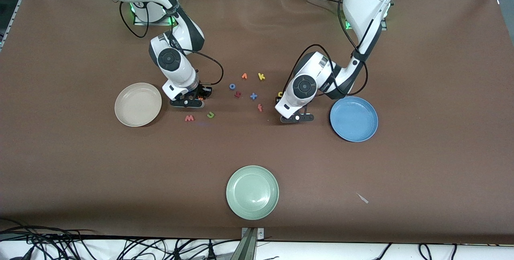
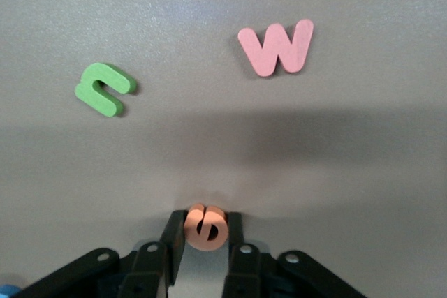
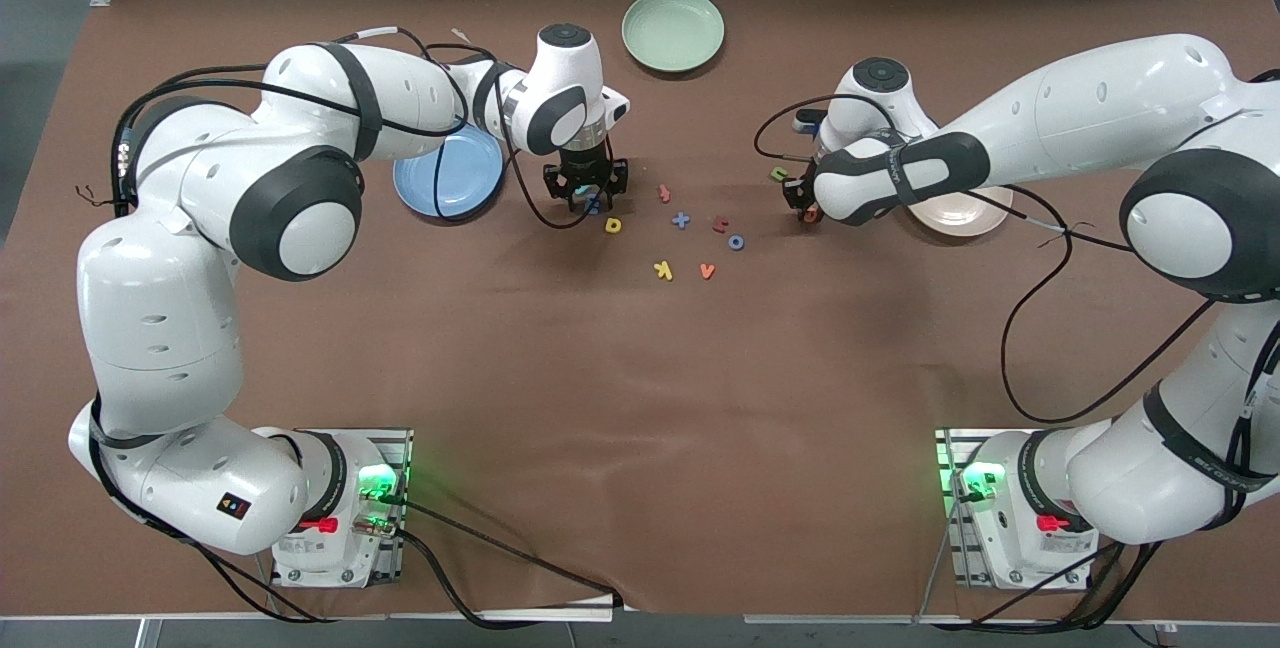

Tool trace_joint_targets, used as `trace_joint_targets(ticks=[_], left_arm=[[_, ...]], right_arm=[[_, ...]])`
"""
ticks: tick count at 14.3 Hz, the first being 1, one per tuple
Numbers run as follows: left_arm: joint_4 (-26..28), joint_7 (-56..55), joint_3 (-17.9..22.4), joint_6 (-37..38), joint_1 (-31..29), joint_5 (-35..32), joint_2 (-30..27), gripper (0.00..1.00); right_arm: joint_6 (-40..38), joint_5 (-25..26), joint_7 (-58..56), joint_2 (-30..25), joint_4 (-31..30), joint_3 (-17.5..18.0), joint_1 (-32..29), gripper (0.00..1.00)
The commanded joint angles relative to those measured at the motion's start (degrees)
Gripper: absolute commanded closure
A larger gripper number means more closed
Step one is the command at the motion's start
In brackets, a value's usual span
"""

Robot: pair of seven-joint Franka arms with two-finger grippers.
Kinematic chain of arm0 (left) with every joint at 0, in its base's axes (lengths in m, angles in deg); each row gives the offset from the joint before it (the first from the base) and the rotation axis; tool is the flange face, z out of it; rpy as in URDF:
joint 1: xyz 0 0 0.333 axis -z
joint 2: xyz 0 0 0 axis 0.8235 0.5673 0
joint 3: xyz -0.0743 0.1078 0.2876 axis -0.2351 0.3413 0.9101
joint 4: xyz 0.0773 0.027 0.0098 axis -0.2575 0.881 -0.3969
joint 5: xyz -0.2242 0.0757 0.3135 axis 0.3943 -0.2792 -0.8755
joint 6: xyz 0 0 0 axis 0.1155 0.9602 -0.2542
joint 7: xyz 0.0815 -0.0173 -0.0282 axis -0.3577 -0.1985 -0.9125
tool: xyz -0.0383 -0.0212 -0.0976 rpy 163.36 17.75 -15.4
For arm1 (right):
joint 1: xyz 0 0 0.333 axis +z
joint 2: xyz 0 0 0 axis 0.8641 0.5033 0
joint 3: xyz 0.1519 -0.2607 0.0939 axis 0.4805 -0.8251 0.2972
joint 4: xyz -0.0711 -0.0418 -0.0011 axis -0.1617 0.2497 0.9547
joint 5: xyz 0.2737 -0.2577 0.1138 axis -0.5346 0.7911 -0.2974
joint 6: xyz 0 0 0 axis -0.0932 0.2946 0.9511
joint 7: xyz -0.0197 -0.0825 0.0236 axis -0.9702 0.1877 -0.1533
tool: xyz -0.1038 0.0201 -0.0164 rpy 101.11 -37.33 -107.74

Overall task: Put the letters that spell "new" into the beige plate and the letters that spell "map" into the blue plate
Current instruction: 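Place the orange letter on the cream plate while the left gripper places blue E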

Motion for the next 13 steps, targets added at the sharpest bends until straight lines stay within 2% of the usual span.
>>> trace_joint_targets(ticks=[1, 2, 4, 7, 8, 11, 13], left_arm=[[-0.03, 0.97, 0.15, -1.01, 0.18, -1.33, 0.04, 0.62], [-0.12, 1.06, 0.15, -1.01, 0.18, -1.33, 0.04, 0.77], [-0.12, 2.72, 0.15, -0.83, 0.0, -1.33, -0.22, 0.89], [-0.12, 2.2, 0.06, 0.91, 0.09, -1.24, -1.62, 0.9], [-0.29, 2.11, 0.06, 2.06, -0.09, -1.24, -2.33, 0.9], [-0.73, -0.16, 0.06, 4.52, 0.44, -1.24, -3.47, 0.9], [-2.31, -0.35, -0.2, 9.42, 0.44, -1.24, -4.87, 0.9]], right_arm=[[1.51, 0.5, 0.89, 0.84, 0.22, -0.26, 0.7, 0.75], [1.33, 0.5, 0.37, 0.66, 0.56, -0.26, 0.61, 0.76], [-0.41, 0.5, 0.01, -0.13, 1.44, -0.34, 0.61, 0.77], [-8.92, 0.5, -2.34, -2.32, 4.6, -0.87, 0.52, 0.77], [-11.74, 0.58, -4.36, -3.11, 5.57, -2.0, 0.43, 0.77], [-18.08, 0.58, -14.97, -5.22, 6.11, -7.27, 0.43, 0.77], [-21.24, 0.58, -21.75, -6.46, 6.11, -10.61, 0.43, 0.77]])
